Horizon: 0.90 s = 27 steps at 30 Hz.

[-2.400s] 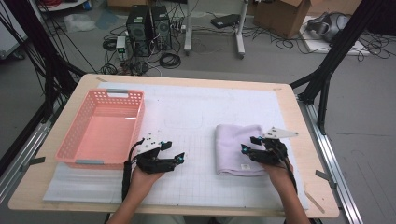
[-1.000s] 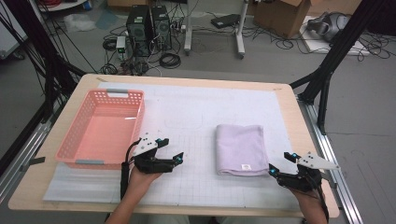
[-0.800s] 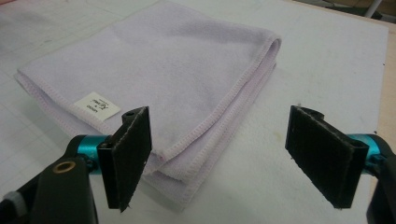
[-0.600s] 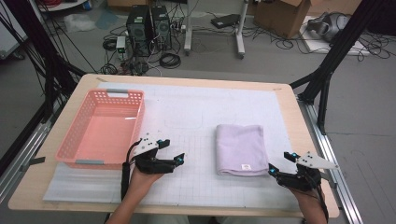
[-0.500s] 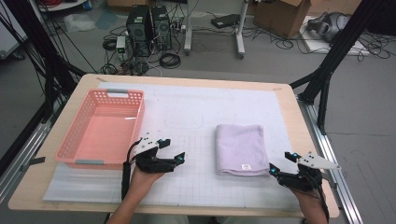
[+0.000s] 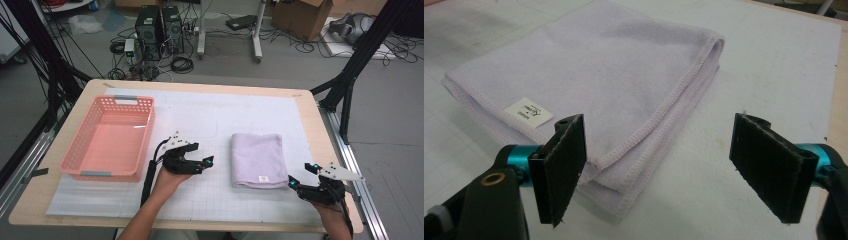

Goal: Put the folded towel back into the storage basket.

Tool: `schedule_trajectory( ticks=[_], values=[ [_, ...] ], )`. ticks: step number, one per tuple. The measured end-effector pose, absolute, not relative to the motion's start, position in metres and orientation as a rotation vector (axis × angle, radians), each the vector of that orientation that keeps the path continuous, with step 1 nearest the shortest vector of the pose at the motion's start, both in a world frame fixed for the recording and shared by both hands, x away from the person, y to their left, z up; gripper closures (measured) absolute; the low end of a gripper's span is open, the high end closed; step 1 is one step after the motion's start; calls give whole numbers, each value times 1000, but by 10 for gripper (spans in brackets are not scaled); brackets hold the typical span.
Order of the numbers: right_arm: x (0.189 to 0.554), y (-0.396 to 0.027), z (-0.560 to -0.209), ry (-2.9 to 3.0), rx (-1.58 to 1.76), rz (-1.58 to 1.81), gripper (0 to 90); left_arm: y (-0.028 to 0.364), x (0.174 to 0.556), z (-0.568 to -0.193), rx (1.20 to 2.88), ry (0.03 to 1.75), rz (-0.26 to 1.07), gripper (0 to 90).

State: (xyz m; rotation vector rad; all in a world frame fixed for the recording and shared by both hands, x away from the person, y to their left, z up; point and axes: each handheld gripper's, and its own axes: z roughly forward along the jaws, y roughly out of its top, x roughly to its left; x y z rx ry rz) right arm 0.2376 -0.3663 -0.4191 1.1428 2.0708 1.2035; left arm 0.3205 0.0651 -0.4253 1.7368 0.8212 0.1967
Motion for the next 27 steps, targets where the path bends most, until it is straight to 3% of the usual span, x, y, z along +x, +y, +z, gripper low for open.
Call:
schedule_trajectory(
  ticks=[12,27],
  values=[
    [237,-370,-420,2071,1147,1213,215,28,344,-416,1808,838,159,190],
    [238,-368,-422,2075,1147,1220,215,-4,360,-436,1818,917,32,191]
  ],
)
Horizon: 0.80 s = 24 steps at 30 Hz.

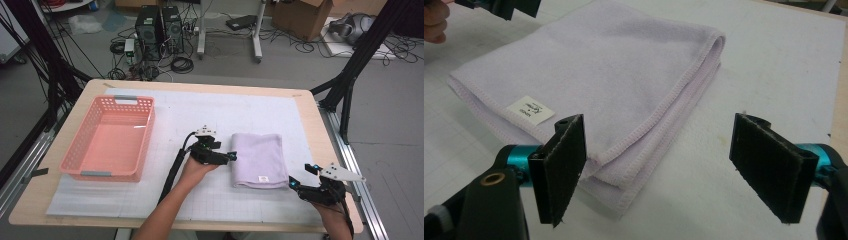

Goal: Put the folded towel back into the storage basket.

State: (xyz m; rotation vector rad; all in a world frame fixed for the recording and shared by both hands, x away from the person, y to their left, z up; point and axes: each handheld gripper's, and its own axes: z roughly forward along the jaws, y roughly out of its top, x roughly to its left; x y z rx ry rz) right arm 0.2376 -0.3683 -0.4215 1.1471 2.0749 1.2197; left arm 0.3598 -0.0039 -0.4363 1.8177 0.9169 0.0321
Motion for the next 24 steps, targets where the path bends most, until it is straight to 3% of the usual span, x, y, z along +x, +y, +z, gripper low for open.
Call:
schedule_trajectory(
  ticks=[12,24],
  values=[
    [238,-367,-423,2087,1137,1216,215,-38,368,-445,1884,946,-23,203],
    [239,-367,-424,2093,1144,1220,215,-46,369,-454,1896,958,-74,302]
  ],
)
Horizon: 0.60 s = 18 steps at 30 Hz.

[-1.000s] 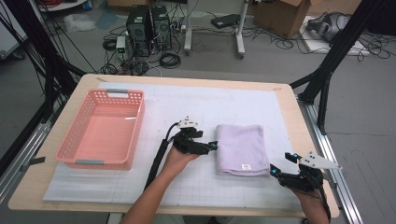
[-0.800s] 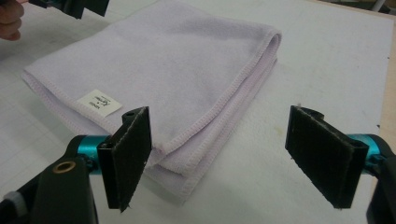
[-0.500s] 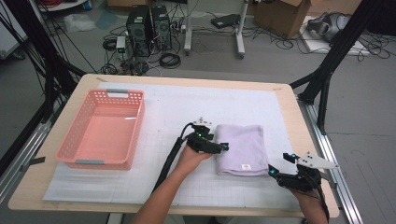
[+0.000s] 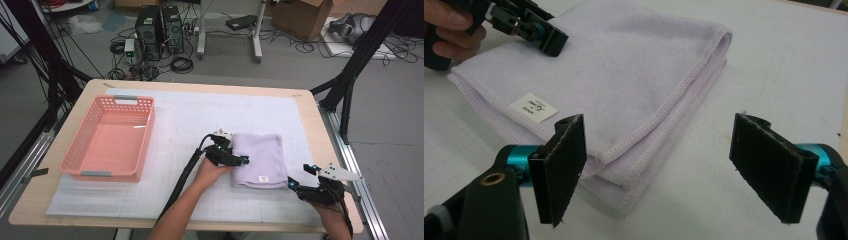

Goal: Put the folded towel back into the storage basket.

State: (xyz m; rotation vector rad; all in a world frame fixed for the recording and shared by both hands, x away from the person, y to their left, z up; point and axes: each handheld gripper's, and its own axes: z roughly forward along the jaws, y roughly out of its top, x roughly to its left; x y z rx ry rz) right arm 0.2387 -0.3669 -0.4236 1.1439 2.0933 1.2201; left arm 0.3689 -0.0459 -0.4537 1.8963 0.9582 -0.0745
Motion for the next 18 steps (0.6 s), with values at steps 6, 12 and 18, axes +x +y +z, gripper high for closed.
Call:
schedule_trajectory(
  ticks=[6,12,18],
  values=[
    [239,-367,-425,2096,1145,1221,215,-46,371,-456,1871,1001,-132,507],
    [239,-369,-424,2089,1151,1230,215,-42,373,-456,1845,1005,-189,661],
    [239,-369,-424,2088,1150,1232,215,-36,369,-451,1836,926,-152,700]
  ],
)
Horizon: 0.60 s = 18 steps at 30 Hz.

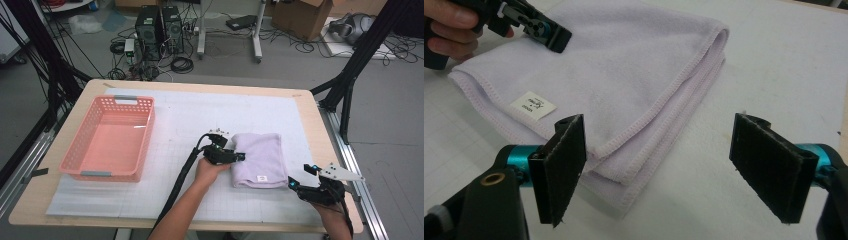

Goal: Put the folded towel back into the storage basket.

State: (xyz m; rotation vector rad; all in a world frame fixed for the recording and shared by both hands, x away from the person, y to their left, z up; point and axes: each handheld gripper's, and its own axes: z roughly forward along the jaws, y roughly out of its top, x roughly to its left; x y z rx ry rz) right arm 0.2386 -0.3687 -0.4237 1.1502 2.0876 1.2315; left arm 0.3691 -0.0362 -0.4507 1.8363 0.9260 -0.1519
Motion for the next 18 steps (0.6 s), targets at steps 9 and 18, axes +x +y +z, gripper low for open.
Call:
schedule_trajectory(
  ticks=[9,18],
  values=[
    [237,-367,-422,2075,1146,1240,215,-18,359,-444,1800,824,-41,717],
    [237,-365,-420,2078,1136,1251,215,8,347,-428,1753,661,108,723]
  ],
)
